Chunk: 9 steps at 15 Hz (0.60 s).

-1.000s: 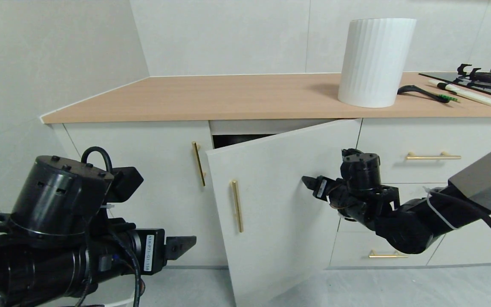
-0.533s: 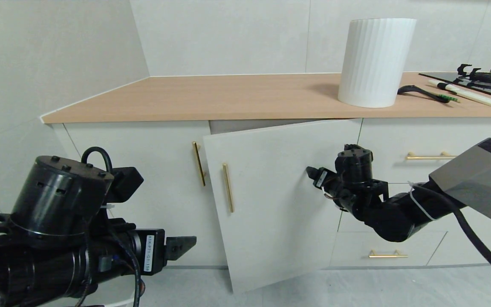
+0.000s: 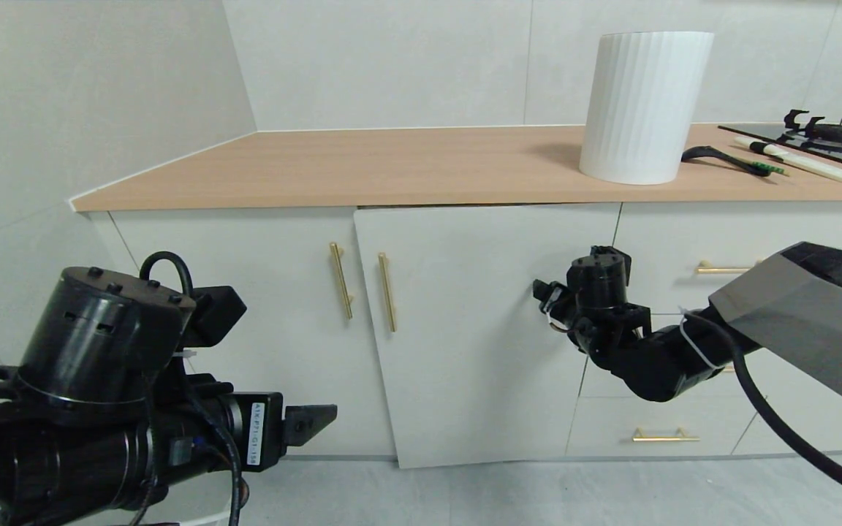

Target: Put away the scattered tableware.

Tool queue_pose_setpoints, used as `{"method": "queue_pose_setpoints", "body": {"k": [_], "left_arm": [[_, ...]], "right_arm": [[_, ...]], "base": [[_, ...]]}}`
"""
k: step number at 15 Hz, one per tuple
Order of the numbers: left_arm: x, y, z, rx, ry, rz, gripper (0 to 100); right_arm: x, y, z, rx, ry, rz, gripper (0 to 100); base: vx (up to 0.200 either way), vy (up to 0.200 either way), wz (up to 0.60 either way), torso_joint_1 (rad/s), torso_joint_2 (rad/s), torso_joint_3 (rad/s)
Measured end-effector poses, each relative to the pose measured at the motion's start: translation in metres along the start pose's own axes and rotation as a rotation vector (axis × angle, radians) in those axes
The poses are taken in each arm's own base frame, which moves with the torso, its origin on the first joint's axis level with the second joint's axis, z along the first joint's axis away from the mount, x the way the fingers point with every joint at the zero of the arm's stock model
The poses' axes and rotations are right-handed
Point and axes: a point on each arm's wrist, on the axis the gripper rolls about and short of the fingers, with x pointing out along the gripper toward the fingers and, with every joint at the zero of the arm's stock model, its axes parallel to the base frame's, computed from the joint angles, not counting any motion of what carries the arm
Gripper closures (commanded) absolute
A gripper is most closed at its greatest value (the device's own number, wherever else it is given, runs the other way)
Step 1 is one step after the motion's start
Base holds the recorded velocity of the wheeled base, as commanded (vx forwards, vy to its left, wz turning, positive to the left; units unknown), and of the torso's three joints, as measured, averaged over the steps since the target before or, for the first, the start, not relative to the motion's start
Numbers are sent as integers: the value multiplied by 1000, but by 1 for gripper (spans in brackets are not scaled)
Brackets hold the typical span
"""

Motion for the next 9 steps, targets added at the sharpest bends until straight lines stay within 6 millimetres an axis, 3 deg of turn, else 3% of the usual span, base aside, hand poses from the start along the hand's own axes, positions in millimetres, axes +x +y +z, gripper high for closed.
{"method": "queue_pose_setpoints", "body": {"k": [9], "left_arm": [[0, 0, 0, -1, 0, 0, 0]], "right_arm": [[7, -4, -1, 2, -6, -17, 0]], "base": [[0, 0, 0, 0, 0, 0]]}}
